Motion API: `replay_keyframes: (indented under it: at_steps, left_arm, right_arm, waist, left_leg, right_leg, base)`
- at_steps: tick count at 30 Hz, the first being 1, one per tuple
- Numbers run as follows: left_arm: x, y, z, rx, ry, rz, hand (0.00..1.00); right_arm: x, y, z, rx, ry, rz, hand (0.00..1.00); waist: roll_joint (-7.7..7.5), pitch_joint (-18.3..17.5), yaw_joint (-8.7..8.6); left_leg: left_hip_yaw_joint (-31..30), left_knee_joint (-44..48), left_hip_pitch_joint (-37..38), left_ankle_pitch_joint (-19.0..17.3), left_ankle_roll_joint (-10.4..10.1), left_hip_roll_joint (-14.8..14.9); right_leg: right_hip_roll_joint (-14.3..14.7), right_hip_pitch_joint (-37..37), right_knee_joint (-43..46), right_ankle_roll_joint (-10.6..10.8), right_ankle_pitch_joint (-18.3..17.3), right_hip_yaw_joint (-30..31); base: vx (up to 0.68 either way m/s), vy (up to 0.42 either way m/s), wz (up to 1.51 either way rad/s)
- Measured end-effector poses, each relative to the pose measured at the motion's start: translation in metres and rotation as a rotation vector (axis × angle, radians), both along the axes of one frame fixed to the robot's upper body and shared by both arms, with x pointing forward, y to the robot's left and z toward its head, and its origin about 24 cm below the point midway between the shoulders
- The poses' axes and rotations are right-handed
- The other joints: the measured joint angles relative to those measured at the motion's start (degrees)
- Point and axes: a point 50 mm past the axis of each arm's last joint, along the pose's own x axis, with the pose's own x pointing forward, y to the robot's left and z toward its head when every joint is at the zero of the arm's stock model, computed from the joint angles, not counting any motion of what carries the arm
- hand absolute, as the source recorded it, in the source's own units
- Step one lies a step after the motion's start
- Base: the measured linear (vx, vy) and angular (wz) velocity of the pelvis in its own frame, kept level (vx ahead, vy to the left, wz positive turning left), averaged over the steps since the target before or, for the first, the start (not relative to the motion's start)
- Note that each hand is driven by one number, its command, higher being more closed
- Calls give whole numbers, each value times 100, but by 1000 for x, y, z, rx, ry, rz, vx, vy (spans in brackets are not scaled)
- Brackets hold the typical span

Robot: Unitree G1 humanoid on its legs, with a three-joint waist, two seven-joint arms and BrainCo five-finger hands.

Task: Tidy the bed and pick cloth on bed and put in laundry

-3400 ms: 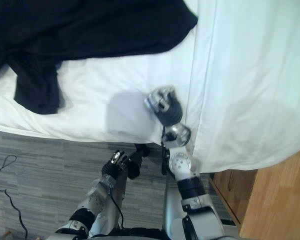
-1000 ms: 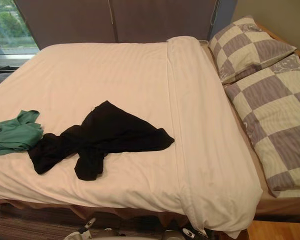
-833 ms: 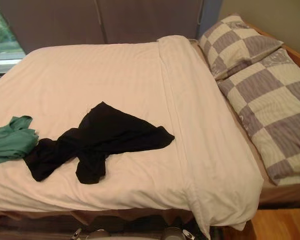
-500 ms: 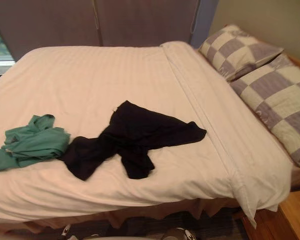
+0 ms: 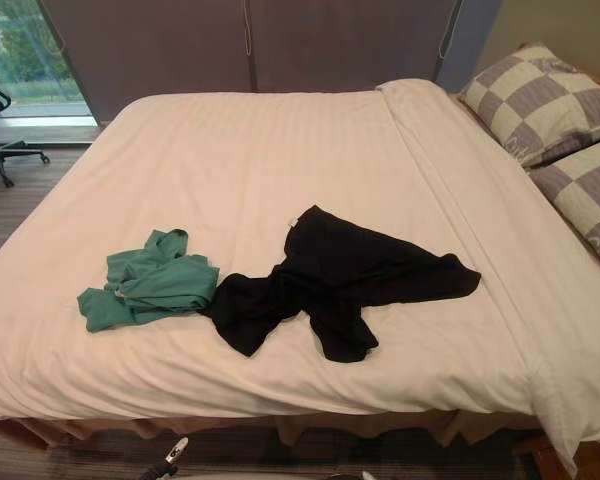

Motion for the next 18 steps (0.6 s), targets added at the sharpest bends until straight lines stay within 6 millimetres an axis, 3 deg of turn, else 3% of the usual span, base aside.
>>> replay_keyframes:
  at_steps: [2,8,10,13,15,18]
  left_arm:
    - [7,-5,1,34,-30,-158,0]
    - [16,-3,4,93,-79,-244,0]
    - [19,-1,5,107,-80,-239,0]
    - [27,-3,8,116,-104,-215,0]
    - [29,-5,8,101,-113,-189,0]
    - [21,-12,4,45,-85,-45,0]
  right_arm:
    - [15,-4,3,-25,-38,89,0]
    - [25,2,6,19,-102,157,0]
    - [28,8,6,54,-122,186,0]
    - [41,4,14,40,-187,247,0]
    - [41,2,17,33,-204,240,0]
    - [38,-8,17,41,-172,154,0]
  waist:
    - [126,25,-7]
    - [169,248,-47]
    - [102,260,-46]
    - [254,505,-40]
    - [321,532,-28]
    - [483,467,-19]
  left_leg:
    - [86,-532,126,387,-30,81]
    - [414,-607,228,493,-43,186]
    - [550,-255,65,346,-110,225]
    - [711,1180,-502,-189,-122,690]
    - [718,1605,-702,-195,-109,801]
    - [764,1048,-581,-220,-81,728]
  right_leg:
    - [169,5,-386,-27,373,7]
    - [311,194,-987,-41,718,103]
    - [284,176,-1184,-38,738,134]
    - [378,150,-1173,-59,617,179]
    - [388,134,-1170,-57,616,190]
    - [414,-81,-1089,12,674,262]
  base:
    - [-66,-42,-21]
    - [-87,-8,-29]
    - [-118,-16,-37]
    - [-189,-7,-24]
    - [-137,-3,-10]
    - [-73,20,-12]
